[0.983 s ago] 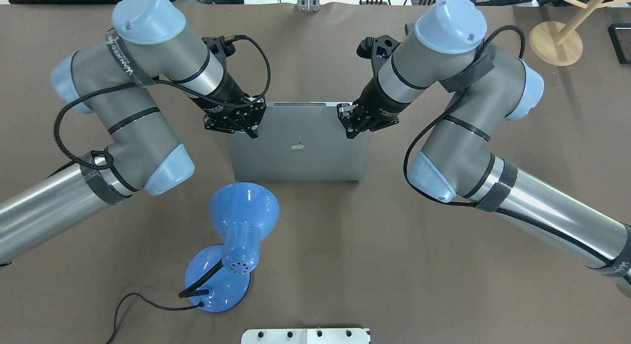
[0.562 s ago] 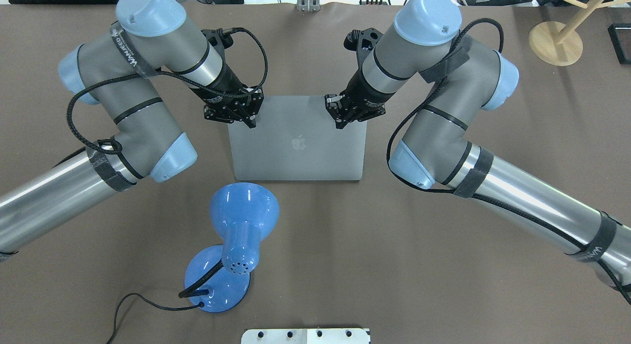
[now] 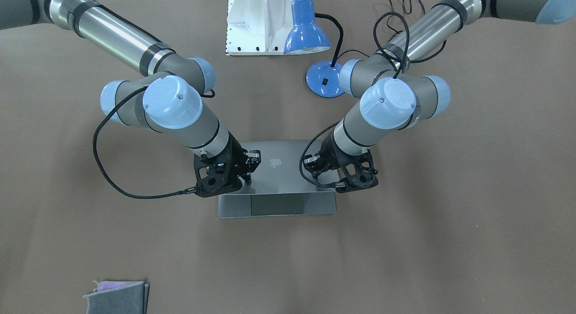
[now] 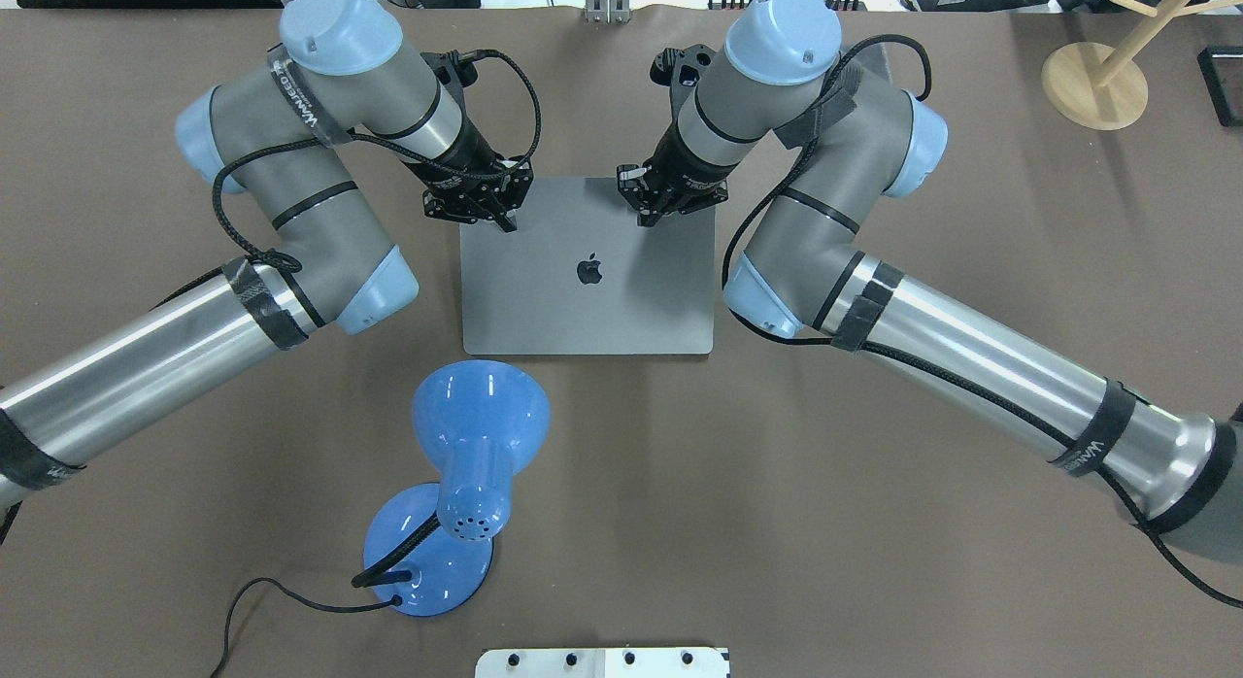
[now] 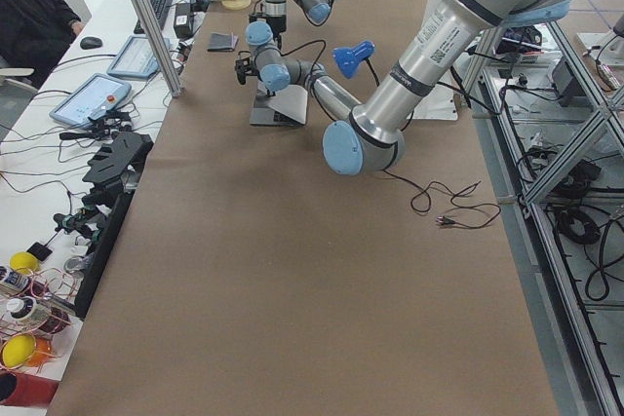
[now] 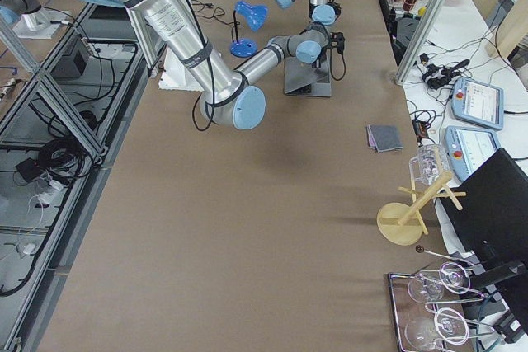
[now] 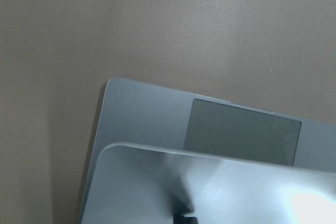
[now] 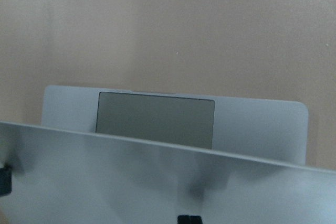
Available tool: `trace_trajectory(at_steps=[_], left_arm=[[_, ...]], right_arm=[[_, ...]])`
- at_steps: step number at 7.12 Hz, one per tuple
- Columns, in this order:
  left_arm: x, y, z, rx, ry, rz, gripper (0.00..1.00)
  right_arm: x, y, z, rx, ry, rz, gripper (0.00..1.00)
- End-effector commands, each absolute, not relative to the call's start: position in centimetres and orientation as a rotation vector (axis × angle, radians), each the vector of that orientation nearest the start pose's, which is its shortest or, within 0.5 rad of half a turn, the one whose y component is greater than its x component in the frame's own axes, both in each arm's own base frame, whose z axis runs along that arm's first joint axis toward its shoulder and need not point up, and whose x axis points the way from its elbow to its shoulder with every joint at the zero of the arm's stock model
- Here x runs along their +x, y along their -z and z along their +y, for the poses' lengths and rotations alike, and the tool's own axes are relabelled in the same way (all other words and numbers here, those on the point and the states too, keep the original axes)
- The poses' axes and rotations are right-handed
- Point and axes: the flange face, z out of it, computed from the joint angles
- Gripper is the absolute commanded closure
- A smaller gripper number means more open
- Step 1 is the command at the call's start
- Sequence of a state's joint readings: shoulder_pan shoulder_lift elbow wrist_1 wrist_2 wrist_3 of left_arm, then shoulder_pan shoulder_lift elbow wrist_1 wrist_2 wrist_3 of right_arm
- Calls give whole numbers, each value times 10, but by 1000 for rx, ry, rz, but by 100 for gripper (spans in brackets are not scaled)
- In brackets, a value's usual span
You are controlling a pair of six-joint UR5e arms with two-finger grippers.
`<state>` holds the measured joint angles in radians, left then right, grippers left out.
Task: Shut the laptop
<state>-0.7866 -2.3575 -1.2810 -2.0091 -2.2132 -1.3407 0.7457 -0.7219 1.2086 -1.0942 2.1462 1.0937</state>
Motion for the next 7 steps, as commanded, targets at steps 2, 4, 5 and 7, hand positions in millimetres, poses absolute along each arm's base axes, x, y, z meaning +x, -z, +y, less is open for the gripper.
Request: trace_trajectory(at_steps=[2,4,5,7], left_arm=[[512,-264,-611,-61,218,1023,100],[528,-282,-611,-18,217,1020,100],[533,-283,-607,-9,216,1014,100],[532,-279,-608,2,220,1018,100]], right_arm=[[-553,-255,-616,111,11,-1023,100],[-556,-260,-618,118,12,-1028,100],[-556,-259,-618,117,11,-1030,100],[-552,-242,-621,125,11,-1050,100]])
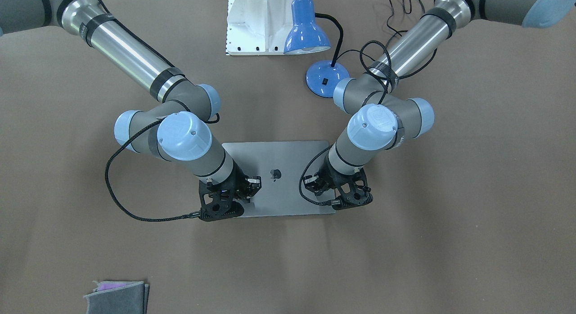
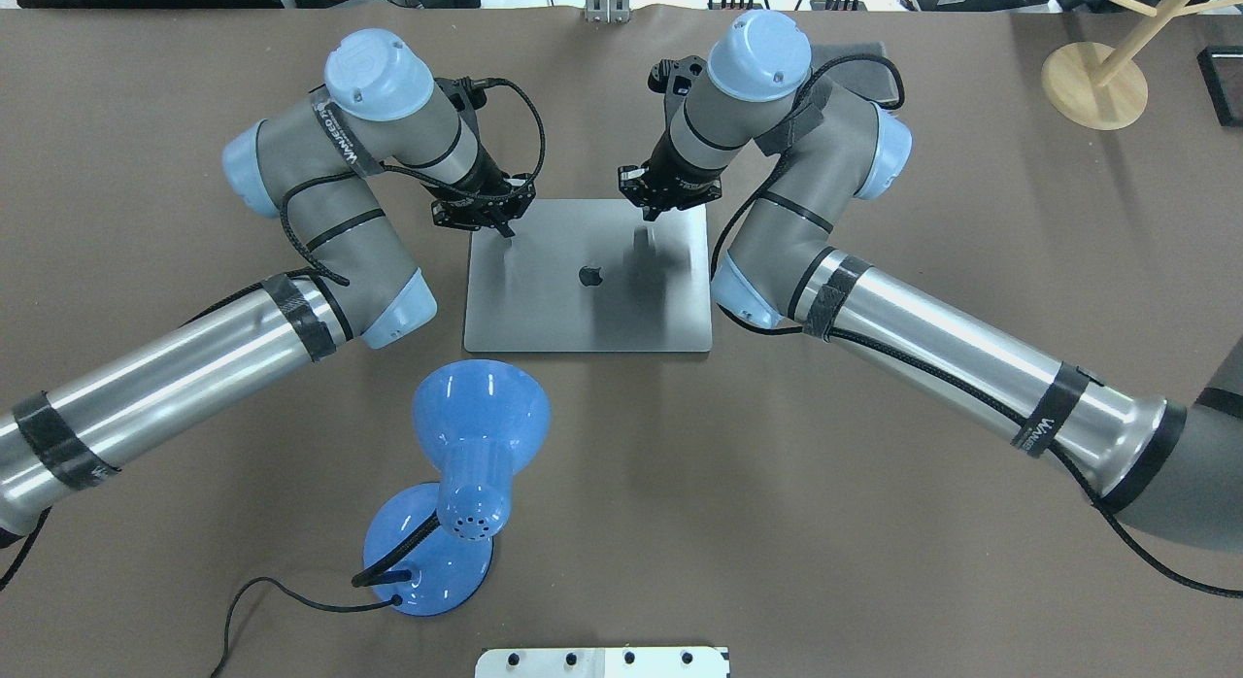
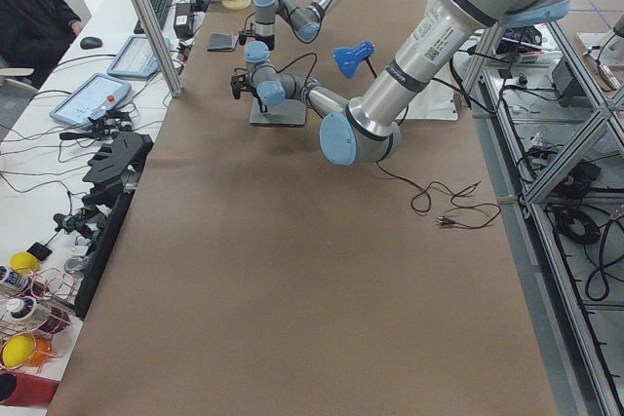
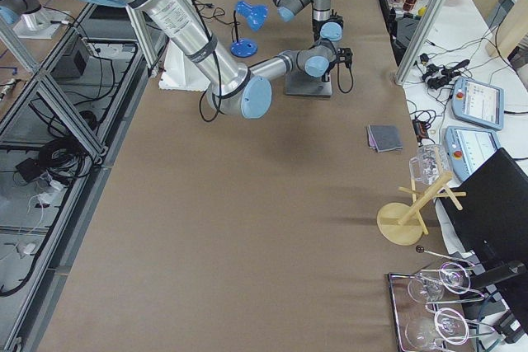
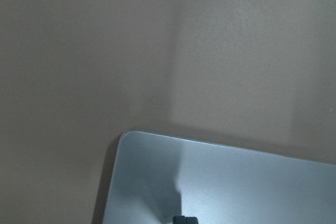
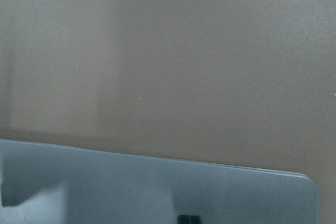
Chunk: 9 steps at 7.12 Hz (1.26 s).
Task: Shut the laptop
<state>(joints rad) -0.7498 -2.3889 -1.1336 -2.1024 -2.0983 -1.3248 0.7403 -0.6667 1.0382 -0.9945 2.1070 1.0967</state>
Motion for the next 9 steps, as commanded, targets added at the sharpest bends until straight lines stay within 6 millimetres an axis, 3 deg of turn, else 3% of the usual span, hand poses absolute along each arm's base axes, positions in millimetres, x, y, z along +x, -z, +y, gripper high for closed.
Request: trace_trajectory(at_steps=[1,3,5,7,8,9], left_arm=[[532,-281,-608,1,220,1017,100],[536,-291,-605,-4,221,1001,100],[539,-289,-602,-7,216,1004,100],[526,-269,-611,8,223,1033,100],[509,-250,-616,7,222,1068,100],[493,-239,-617,-10,213,1097,100]], right_arm=[[-549,-240,-623,127,7,-1054,100],[-541,-238,-628,122,5,-1063,100],[-534,-238,-633,118,1,-1068,100],[-515,-237,-646,100,-10,-1083,100],[-490,-230,-657,63,-61,-1112,100],[-457,-234,-672,19,-90,-1140,18]])
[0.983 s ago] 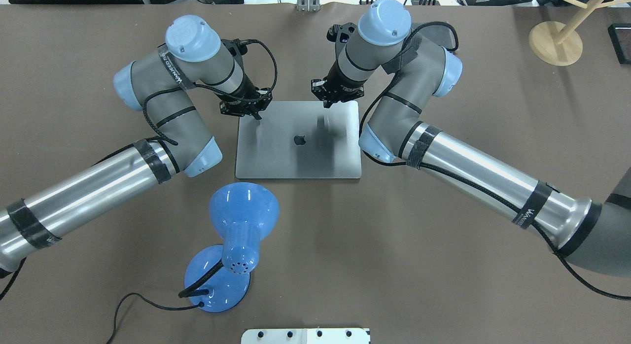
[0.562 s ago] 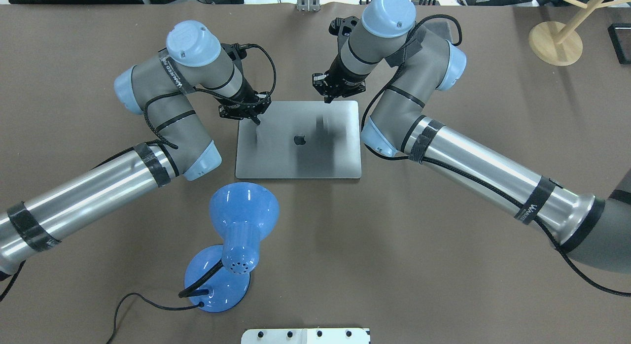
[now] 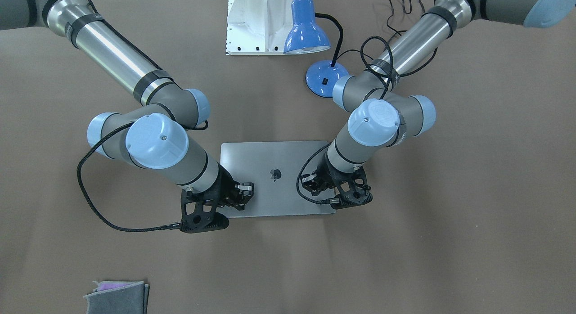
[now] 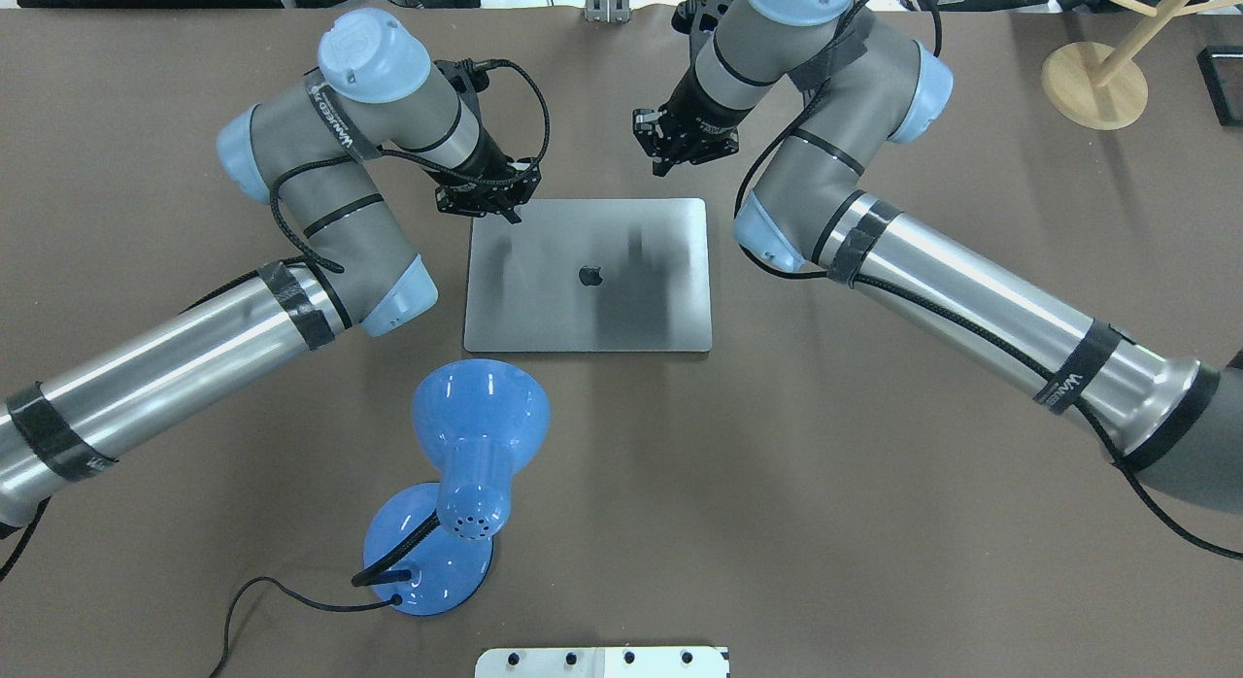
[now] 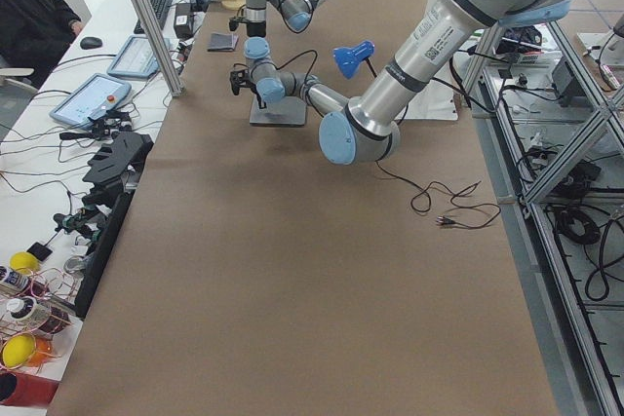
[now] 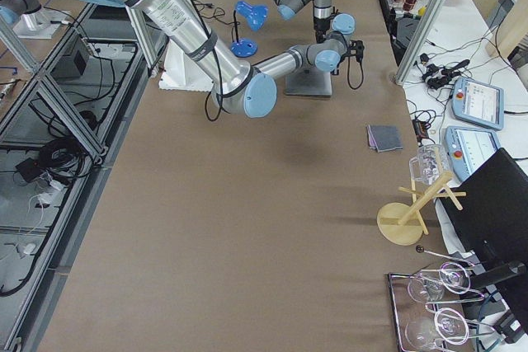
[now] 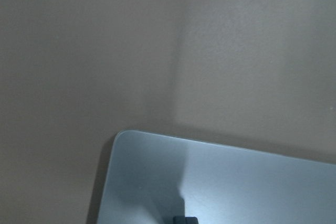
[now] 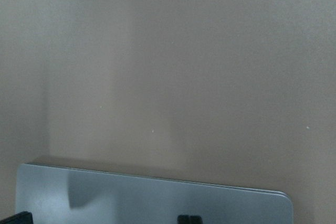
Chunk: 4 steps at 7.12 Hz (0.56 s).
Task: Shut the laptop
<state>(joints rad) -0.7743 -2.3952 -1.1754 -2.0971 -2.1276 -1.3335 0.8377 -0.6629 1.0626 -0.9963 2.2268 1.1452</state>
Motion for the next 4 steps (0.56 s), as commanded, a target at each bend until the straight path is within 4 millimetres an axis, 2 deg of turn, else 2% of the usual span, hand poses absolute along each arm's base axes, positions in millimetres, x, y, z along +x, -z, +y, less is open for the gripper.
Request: trace_trajectory(at_steps=[1,2,3,4], left_arm=[[486,-235,-616,-37,259,1105,54],[478,-236,-616,-38,280,1109,2],[461,-253,-619,-34,300,1101,2],[415,-278,-626,-27,330,1104,2]], right_arm=[[-427,-250,-660,14,-86,-1158,0],[-383,-282,-657,23,-109,-1157,0],[-337,-307,-669,23,-148,-1135,0],[-299,-332,-663,50,-148,-1103,0]])
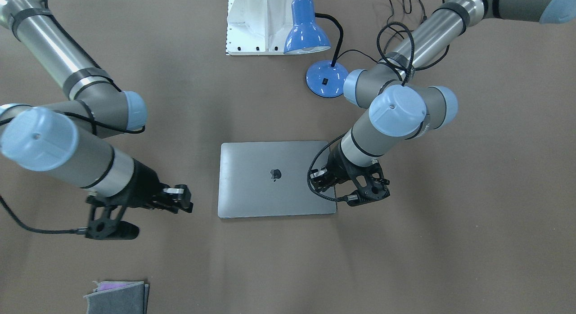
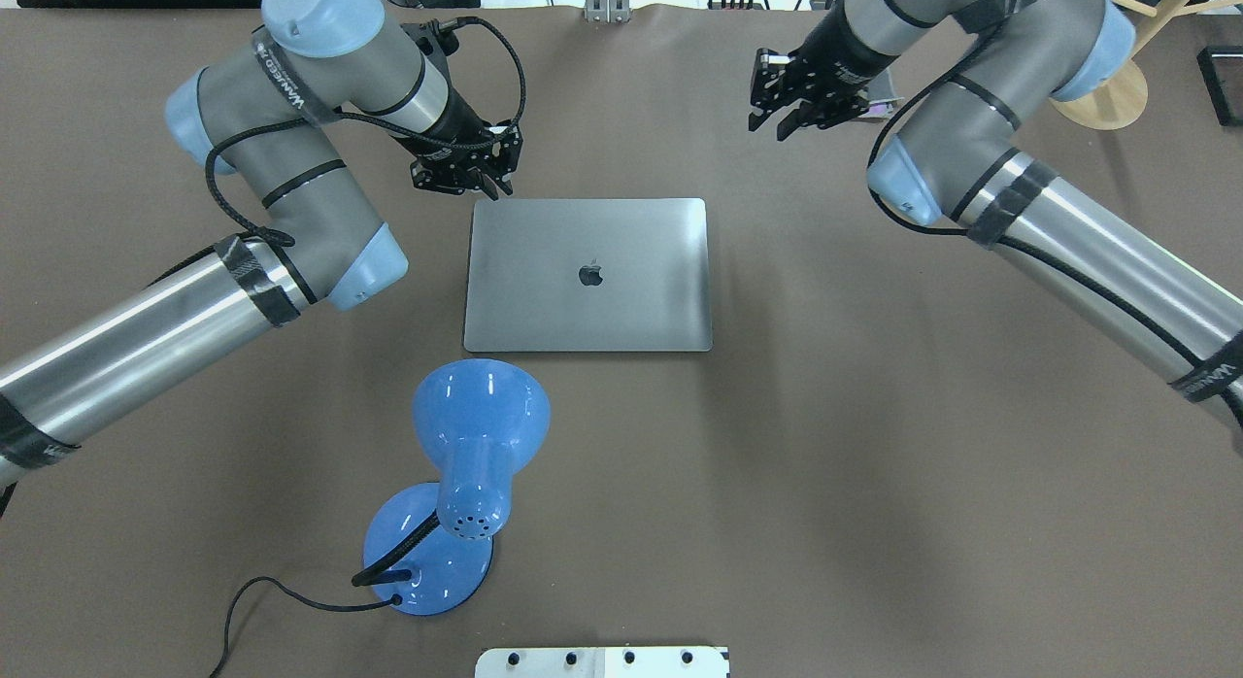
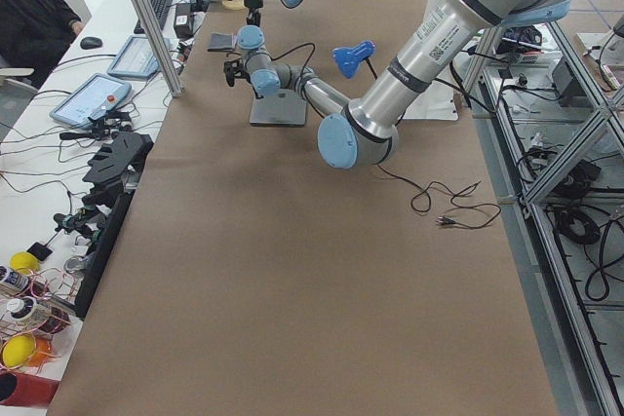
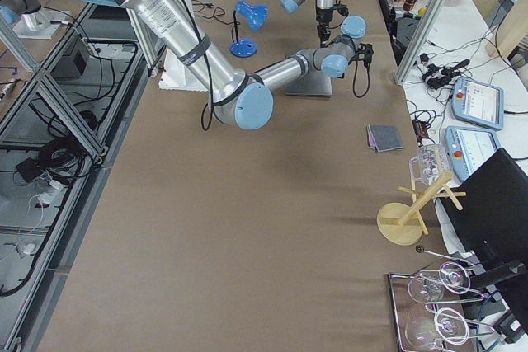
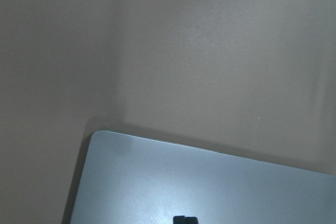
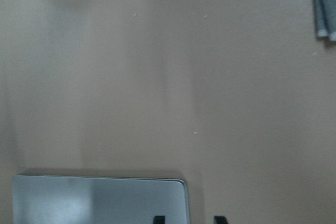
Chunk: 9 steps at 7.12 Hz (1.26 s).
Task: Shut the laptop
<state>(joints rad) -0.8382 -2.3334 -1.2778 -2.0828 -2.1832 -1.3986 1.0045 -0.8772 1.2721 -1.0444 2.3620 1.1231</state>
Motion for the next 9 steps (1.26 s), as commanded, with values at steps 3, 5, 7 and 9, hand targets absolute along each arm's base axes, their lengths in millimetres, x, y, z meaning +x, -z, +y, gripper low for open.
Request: trace_trajectory(at_steps=[3,5,7,9], left_arm=[[198,-330,-664,68,342,1122,2],[107,-435,-594,159,229,1005,2],[20,-518,-570,187,193,900,2],[-18,-582,-540,88,212,768,2]], right_arm=[[-182,-406,-672,105,33,-843,0],[-99,-454,-648,86,171,-745,0],[-48,-537,-610,42,202,-725,0],[-19,-580,-581,-10,143,-719,0]])
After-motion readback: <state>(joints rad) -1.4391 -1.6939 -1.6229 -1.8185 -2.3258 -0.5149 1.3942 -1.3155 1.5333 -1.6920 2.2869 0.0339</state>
